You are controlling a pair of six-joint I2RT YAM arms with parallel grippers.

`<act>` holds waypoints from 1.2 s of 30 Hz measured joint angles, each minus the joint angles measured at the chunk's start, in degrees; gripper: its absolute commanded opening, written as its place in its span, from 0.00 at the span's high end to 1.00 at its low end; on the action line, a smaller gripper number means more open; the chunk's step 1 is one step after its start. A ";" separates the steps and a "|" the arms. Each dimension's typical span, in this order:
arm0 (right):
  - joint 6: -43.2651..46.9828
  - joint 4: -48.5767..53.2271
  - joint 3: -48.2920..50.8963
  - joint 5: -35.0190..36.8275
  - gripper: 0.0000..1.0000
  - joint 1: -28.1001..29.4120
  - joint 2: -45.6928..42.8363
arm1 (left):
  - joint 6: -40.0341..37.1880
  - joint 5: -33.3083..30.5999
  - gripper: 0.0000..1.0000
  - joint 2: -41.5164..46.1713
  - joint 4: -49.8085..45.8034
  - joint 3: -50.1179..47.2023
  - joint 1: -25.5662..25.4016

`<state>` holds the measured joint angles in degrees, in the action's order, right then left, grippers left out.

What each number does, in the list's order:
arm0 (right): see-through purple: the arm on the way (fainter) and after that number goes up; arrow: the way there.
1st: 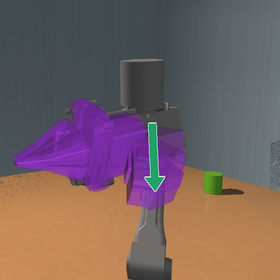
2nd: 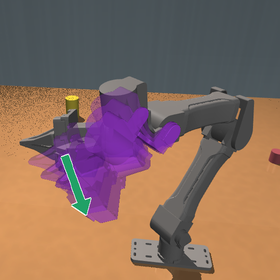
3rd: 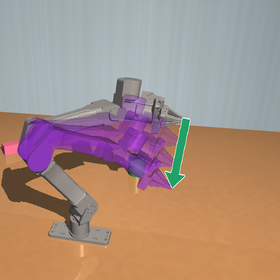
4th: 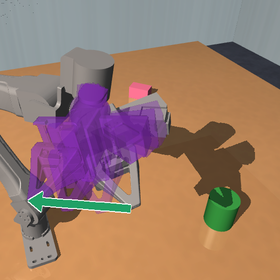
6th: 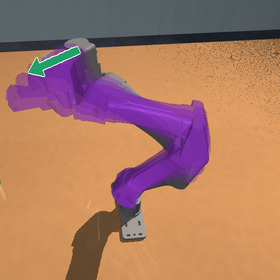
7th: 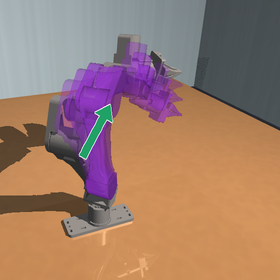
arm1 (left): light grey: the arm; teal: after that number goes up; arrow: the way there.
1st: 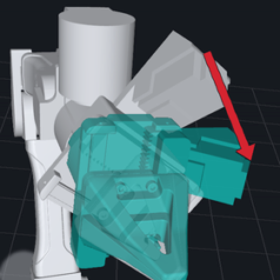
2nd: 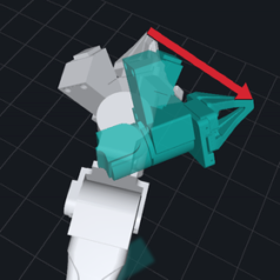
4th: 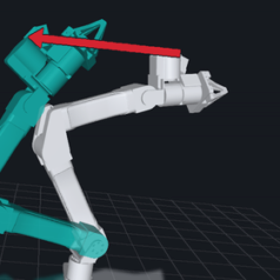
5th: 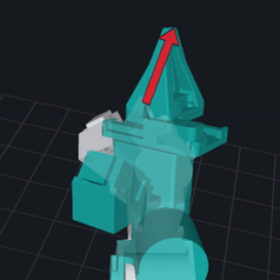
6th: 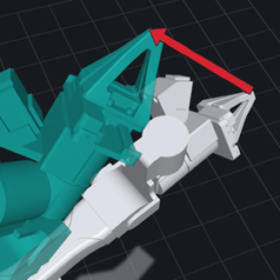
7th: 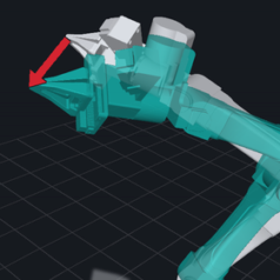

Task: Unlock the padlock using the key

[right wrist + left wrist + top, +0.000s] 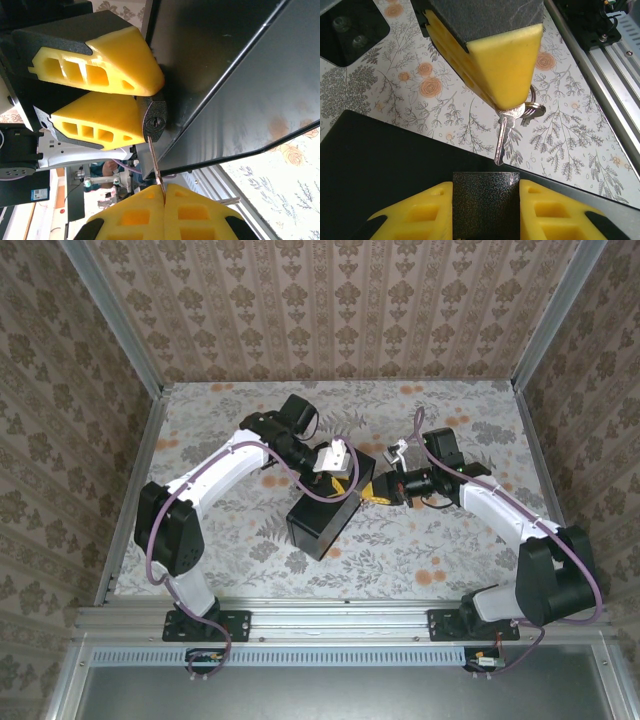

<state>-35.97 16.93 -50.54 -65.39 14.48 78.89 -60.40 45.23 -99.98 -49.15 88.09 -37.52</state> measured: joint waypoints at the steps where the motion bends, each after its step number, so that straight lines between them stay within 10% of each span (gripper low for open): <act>1: 0.00 0.00 0.00 0.00 1.00 0.00 0.02 | 0.02 0.00 0.86 0.00 0.02 0.00 0.00; 36: 1.92 0.90 -0.02 -0.39 1.00 -0.72 2.29 | 0.39 -0.07 0.88 0.22 0.39 -0.11 0.15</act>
<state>-34.04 17.82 -50.57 -65.78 13.76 81.19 -60.01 45.17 -99.77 -48.75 87.99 -37.36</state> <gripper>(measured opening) 0.038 0.272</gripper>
